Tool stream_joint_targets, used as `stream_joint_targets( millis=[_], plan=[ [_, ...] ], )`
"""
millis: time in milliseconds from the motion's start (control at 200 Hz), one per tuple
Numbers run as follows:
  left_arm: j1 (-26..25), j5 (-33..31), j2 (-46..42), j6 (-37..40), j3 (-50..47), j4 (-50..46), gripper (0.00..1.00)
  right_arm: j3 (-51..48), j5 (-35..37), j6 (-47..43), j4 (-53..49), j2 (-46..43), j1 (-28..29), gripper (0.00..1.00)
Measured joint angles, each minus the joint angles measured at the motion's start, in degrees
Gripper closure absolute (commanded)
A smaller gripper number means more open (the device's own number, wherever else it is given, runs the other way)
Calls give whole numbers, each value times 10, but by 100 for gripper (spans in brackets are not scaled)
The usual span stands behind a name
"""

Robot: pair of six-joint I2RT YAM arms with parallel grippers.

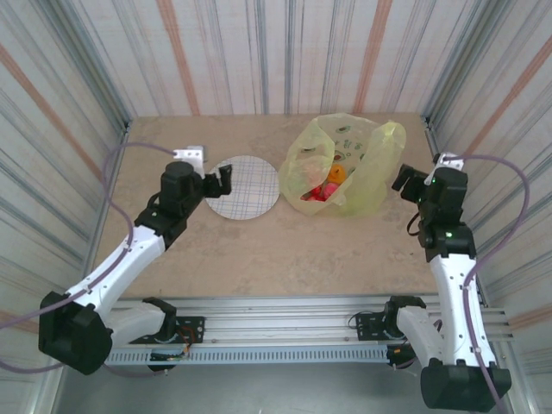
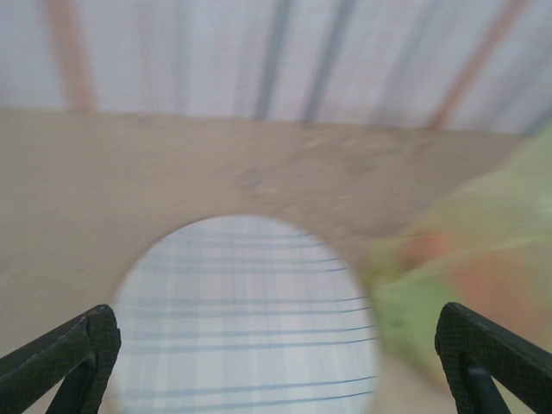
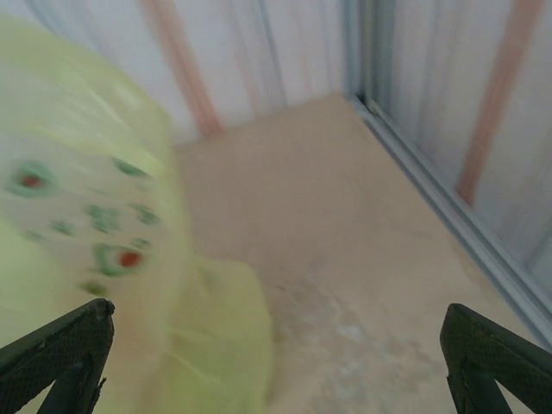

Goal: Place the fruits into the plastic bag

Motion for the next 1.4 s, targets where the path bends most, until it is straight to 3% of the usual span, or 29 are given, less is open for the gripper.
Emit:
stream_joint_targets(
  millis=[240,551,952,1403],
  plan=[
    [98,-67,-10,-1,-106,23,1,-149,89,0,116,20,0,1],
    [174,-75,41,27,-115,69,1,-203,94,2,269,163,4,1],
    [179,-66,141,119,-174,213,1,-236,90,-14,435,268,50,1],
    [201,-9,206,143,-185,341,1,-236,61,-76,558,347,56,1]
  ],
)
